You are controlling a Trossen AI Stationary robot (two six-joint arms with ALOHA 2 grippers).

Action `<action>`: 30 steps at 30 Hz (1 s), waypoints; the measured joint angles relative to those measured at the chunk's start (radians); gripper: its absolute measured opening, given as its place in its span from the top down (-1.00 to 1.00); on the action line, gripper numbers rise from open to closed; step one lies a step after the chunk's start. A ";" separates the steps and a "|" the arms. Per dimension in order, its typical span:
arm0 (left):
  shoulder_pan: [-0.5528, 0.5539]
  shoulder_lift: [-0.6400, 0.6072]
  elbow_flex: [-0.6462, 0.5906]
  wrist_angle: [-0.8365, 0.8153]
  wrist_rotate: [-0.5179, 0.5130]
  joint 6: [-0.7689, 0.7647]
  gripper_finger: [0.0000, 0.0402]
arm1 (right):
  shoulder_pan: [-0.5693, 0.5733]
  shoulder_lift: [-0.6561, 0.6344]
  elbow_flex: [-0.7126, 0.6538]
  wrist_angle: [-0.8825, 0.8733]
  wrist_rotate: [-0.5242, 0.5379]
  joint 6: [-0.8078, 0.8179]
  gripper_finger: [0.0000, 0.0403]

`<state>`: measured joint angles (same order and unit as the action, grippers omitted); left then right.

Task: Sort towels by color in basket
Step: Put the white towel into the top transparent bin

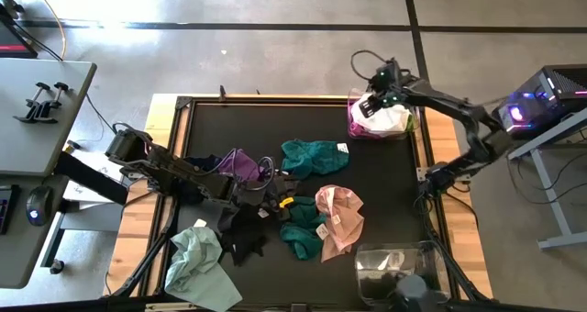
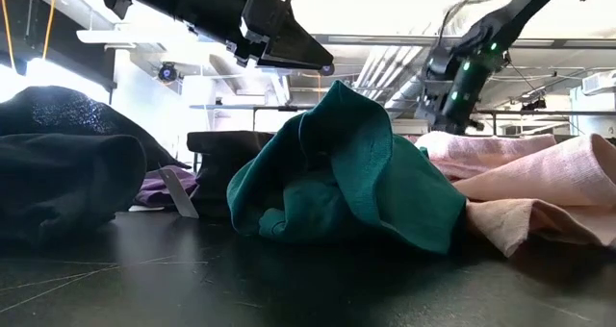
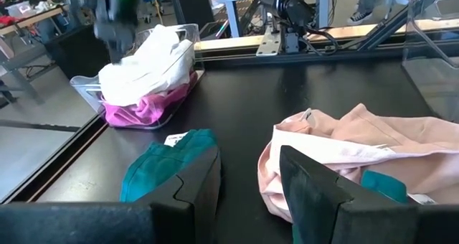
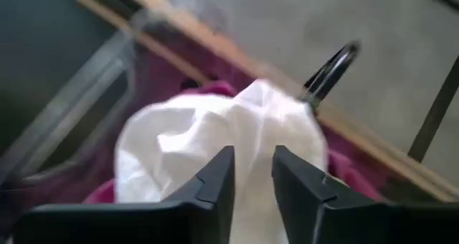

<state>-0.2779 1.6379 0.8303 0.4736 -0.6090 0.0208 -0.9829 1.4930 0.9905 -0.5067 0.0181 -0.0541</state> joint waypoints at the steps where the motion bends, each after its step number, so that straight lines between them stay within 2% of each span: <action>1: 0.000 0.000 0.000 0.000 0.000 0.006 0.34 | 0.000 0.028 0.000 0.005 0.000 -0.007 0.67; 7: 0.000 0.000 0.000 -0.003 0.000 0.006 0.34 | -0.002 0.126 0.005 -0.005 -0.009 -0.041 0.89; 11: 0.000 0.000 0.000 -0.003 0.000 0.007 0.34 | -0.006 0.137 0.005 -0.018 -0.011 -0.082 0.94; 15: 0.000 0.000 0.000 -0.004 0.000 0.009 0.34 | -0.006 0.083 0.005 -0.021 0.001 -0.102 0.88; 19: 0.001 0.000 0.000 -0.004 0.000 0.009 0.34 | -0.006 -0.025 0.005 -0.061 0.005 -0.104 0.71; 23: 0.000 0.000 0.000 -0.004 0.000 0.008 0.34 | -0.004 -0.156 0.005 -0.165 0.005 -0.018 0.57; 26: 0.002 0.000 0.000 -0.003 0.000 0.009 0.34 | 0.010 -0.226 0.005 -0.288 0.006 0.053 0.54; 30: 0.006 0.000 0.000 0.002 0.000 0.008 0.34 | 0.018 -0.234 -0.007 -0.373 0.003 0.077 0.60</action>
<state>-0.2720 1.6379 0.8303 0.4753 -0.6090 0.0292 -0.9650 1.2593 0.9838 -0.8800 0.0216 0.0229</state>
